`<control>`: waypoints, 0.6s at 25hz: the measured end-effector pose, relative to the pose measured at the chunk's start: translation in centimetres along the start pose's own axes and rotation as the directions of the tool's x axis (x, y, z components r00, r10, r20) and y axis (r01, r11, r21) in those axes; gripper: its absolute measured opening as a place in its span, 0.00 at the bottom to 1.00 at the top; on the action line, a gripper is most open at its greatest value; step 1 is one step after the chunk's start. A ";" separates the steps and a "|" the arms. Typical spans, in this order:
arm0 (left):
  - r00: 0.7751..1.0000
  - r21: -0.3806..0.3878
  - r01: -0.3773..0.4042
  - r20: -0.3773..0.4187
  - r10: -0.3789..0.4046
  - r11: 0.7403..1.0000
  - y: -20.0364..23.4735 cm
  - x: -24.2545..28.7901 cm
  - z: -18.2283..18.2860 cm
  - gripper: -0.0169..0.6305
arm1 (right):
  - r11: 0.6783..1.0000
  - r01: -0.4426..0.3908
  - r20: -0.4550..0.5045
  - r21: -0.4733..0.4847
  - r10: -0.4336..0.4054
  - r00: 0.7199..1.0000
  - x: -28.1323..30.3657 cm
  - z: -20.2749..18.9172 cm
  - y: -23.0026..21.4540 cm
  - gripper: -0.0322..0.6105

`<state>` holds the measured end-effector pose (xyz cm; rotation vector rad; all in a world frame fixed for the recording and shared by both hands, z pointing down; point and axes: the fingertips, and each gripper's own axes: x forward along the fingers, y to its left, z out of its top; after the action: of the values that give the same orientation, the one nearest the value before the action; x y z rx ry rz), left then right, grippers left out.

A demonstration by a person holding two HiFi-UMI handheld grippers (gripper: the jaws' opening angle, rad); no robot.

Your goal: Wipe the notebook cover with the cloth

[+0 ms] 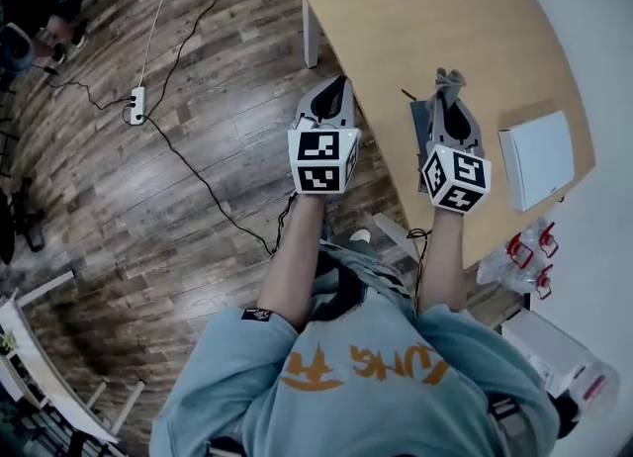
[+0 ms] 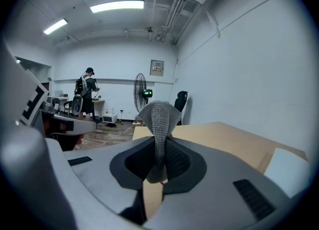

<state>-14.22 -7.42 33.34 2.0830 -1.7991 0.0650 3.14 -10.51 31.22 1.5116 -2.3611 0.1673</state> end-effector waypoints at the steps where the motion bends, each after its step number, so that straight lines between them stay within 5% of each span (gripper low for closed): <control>1: 1.000 -0.004 0.018 0.000 -0.018 1.000 -0.1 0.5 0.2 0.05 | 1.000 0.013 -0.004 -0.004 -0.013 1.000 0.1 0.1 -0.1 0.09; 10: 0.984 -0.020 0.173 -0.029 -0.174 0.985 -4.6 5.6 0.0 0.05 | 0.995 0.094 -0.056 -0.020 -0.095 0.994 -0.3 -0.3 -3.6 0.09; 15: 0.977 -0.004 0.194 -0.089 -0.193 0.981 -6.8 8.5 -1.6 0.05 | 0.997 0.072 -0.087 0.012 -0.071 0.994 1.5 -1.7 -5.9 0.09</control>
<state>-5.83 -14.22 35.46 2.2110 -1.5389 0.1068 8.19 -13.84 32.84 1.5606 -2.2396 0.2289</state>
